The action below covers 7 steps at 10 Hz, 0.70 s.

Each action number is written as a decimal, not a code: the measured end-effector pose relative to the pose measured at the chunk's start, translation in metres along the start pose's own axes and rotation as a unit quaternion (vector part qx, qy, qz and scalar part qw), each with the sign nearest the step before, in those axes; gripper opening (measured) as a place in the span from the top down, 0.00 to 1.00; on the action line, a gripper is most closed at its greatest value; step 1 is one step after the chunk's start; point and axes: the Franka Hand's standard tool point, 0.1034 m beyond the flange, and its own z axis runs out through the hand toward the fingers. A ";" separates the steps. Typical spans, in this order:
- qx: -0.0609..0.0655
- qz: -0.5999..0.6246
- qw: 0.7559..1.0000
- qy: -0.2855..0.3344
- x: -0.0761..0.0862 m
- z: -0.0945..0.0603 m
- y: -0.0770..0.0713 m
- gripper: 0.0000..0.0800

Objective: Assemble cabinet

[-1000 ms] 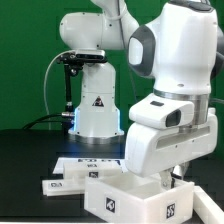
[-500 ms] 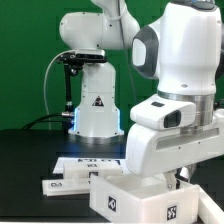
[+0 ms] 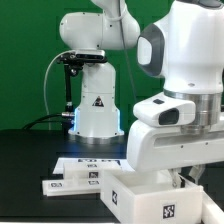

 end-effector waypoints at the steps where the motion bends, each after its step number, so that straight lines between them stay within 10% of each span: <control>1: 0.003 0.008 1.000 0.003 0.004 0.000 0.004 0.88; 7: 0.013 0.081 0.997 0.007 0.017 -0.001 0.001 0.88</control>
Offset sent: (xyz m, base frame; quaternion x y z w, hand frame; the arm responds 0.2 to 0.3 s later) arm 0.0000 0.0000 0.0000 0.0000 0.0000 0.0000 1.0000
